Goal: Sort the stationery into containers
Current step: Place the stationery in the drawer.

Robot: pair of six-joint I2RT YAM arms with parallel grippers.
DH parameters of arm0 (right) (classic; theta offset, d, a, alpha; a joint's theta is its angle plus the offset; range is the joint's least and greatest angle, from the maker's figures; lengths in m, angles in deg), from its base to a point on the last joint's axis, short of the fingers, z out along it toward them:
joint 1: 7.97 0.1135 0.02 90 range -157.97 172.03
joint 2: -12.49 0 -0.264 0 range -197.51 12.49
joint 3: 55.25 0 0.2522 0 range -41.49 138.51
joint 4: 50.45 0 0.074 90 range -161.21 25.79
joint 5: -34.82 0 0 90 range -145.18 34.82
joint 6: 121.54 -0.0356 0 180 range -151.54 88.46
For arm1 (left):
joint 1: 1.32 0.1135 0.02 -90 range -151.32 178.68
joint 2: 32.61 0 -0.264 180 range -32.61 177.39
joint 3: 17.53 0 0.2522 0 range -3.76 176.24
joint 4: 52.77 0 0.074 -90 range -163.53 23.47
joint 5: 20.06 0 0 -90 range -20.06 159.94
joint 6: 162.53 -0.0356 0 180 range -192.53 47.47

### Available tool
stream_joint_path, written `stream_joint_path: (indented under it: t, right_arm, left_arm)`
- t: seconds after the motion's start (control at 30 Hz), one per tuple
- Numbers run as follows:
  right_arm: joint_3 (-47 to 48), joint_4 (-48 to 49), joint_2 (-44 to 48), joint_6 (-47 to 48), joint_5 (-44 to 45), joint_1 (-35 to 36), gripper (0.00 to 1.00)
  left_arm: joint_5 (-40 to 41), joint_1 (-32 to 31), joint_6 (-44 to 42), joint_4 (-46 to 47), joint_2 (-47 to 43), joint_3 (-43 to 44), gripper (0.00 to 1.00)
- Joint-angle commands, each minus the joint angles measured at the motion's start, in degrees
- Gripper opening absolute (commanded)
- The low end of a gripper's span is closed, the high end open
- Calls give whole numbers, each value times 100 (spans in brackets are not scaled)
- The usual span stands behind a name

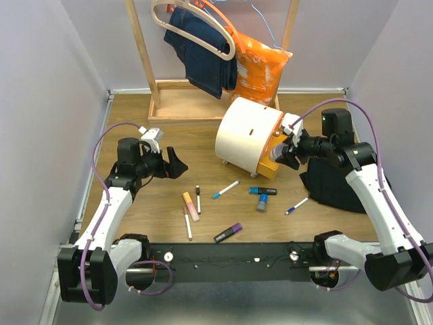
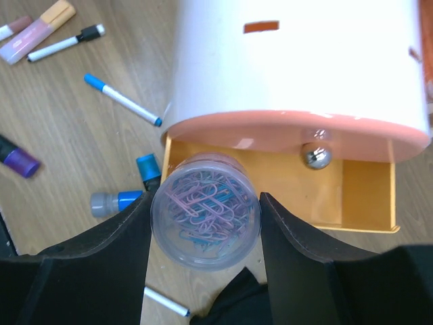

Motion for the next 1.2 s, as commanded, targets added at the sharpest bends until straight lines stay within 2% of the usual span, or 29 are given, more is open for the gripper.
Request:
stream_joint_path:
  t: [0.0, 0.3, 0.53, 1.17]
  right_arm:
    - [196, 655, -135, -396, 96, 37, 44]
    - [-340, 989, -241, -414, 246, 37, 43]
    - [-543, 753, -338, -116, 491, 37, 43]
    - [-367, 902, -1251, -282, 835, 37, 43]
  left_arm:
    - [-125, 52, -15, -102, -249, -170, 99]
    - [-98, 122, -59, -208, -311, -179, 99]
    - [-107, 149, -33, -68, -214, -179, 99]
    - [-90, 184, 11, 21, -205, -328, 99]
